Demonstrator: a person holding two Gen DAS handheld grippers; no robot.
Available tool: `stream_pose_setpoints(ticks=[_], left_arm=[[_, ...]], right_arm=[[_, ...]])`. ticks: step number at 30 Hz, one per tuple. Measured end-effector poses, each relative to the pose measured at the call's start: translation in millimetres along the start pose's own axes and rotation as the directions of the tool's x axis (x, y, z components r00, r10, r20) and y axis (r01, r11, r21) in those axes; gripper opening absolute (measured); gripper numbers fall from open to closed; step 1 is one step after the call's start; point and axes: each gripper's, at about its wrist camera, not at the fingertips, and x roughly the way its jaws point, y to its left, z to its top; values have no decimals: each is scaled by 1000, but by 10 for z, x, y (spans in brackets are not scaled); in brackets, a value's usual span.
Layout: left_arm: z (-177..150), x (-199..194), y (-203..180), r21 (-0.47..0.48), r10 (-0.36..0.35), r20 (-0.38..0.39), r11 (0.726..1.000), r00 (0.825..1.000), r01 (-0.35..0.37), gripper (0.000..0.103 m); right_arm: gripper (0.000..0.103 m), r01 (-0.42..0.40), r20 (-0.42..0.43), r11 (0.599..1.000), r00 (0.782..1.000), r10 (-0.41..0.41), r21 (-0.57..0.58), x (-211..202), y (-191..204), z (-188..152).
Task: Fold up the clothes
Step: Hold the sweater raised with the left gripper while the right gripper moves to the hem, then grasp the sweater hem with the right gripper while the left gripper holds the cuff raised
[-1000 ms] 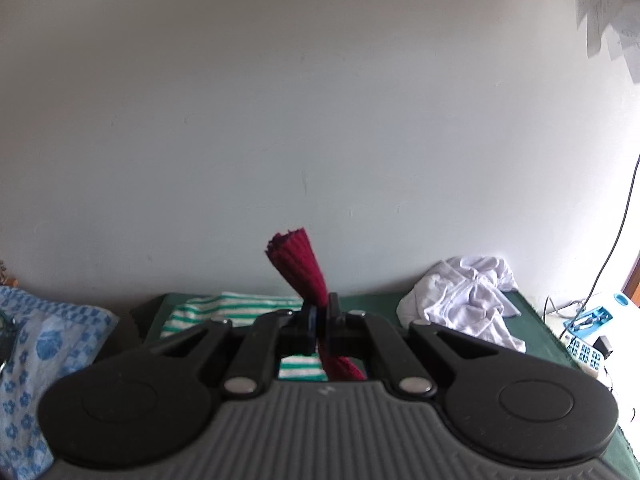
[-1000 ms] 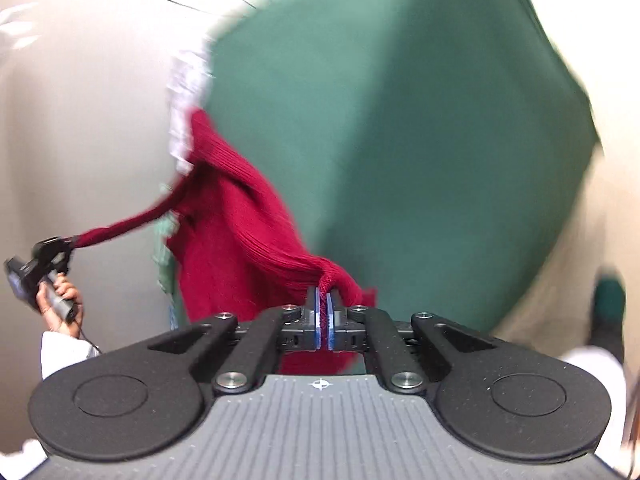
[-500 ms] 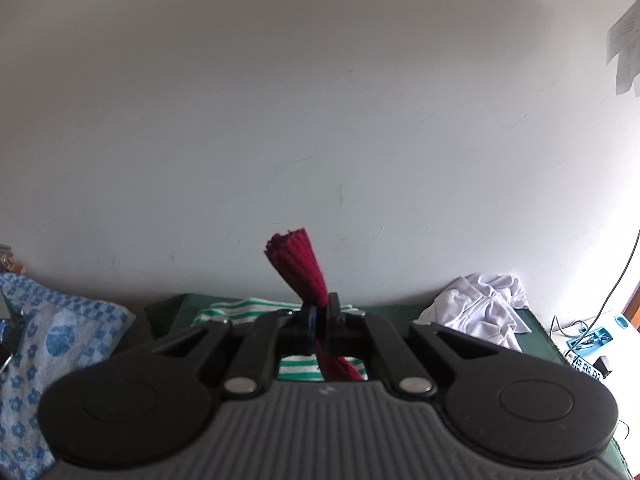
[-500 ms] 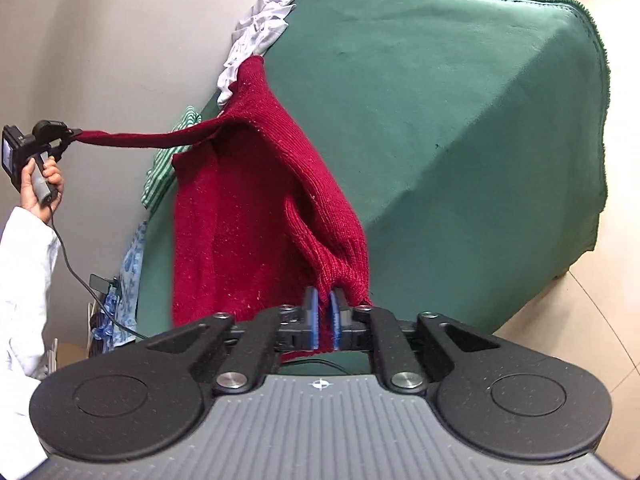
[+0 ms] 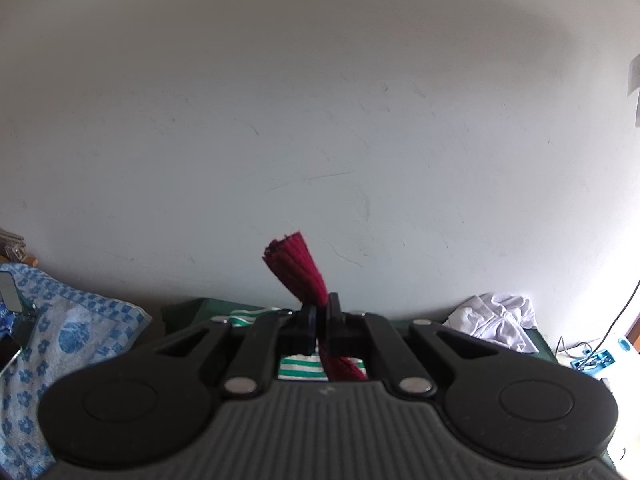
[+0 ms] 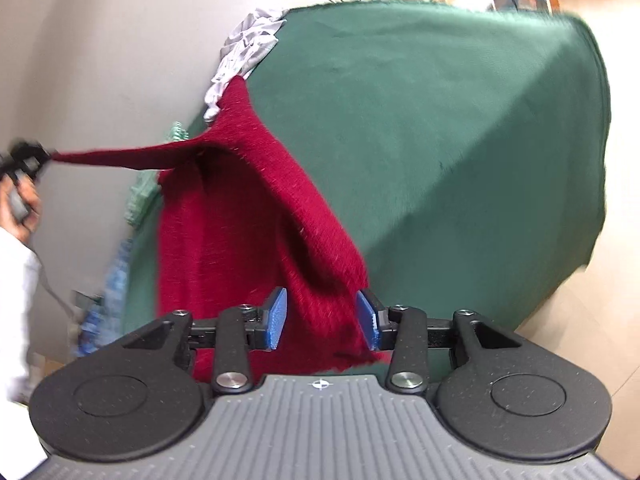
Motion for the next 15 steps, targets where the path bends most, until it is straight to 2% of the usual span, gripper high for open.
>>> stream_pose_setpoints(ticks=[1,2,3,6,9,11,12,15], left_arm=[[16,-3,14,-3,2,2,1000,1000,-2,0],[21,-3,12,0,3,2,1000,1000,-3,0],[19,-4,-4,6,2,2,1000,1000,-2,0],[37,-29,3,9,-6,6,1000,1000,6,0],[71,-45,44,-2,-10,10,1000,1000,10,0],[95,-37,78,-10,-4,15,1000,1000,4,0],[101,-19,86,-12,4,15,1000,1000,-4,0],[106,-12,134,-18,15,14,1000,1000,-15,0]], right_arm=[[31,25,-12,999,1000,-26,-27,75,26,6],[14,40,-16,998,999,-41,-52,91,45,12],[9,51,-8,996,999,-52,-76,64,65,18],[7,83,17,986,997,-81,-147,-18,123,34],[6,120,77,970,991,-105,-212,-202,186,91],[5,200,88,930,979,-181,-309,-216,253,97],[5,211,88,918,977,-192,-336,-215,278,90],[4,168,81,920,986,-149,-354,-229,327,56]])
